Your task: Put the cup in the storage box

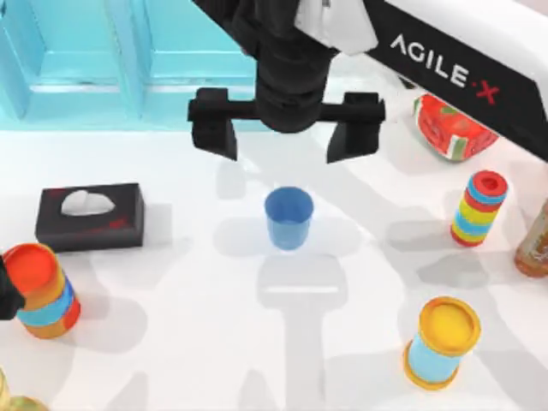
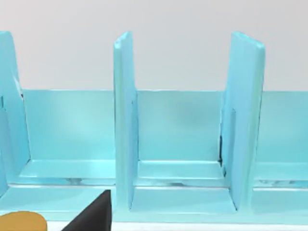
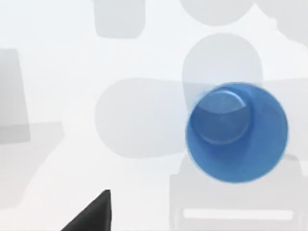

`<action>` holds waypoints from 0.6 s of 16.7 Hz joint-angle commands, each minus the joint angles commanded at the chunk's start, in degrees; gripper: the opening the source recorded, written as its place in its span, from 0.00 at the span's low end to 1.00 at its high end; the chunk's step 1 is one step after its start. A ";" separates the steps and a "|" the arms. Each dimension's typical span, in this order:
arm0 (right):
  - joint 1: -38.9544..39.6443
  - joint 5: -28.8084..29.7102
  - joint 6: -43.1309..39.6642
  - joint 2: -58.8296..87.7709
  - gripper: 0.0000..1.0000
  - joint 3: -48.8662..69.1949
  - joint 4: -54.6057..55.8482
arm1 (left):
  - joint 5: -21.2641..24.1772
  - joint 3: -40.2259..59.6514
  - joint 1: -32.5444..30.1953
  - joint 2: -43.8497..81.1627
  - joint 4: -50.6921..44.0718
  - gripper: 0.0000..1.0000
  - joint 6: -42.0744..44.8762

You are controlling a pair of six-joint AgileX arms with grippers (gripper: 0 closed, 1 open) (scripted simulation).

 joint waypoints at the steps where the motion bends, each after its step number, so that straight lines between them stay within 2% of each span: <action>1: 0.78 0.16 0.81 2.46 1.00 2.53 -1.42 | 0.00 0.00 0.00 0.00 0.00 1.00 0.00; 4: 2.10 0.43 2.16 6.57 1.00 6.81 -3.81 | 0.00 0.00 0.00 0.00 0.00 1.00 0.00; 10: 1.88 0.37 2.14 6.79 1.00 6.72 -3.64 | 0.00 0.00 0.00 0.00 0.00 1.00 0.00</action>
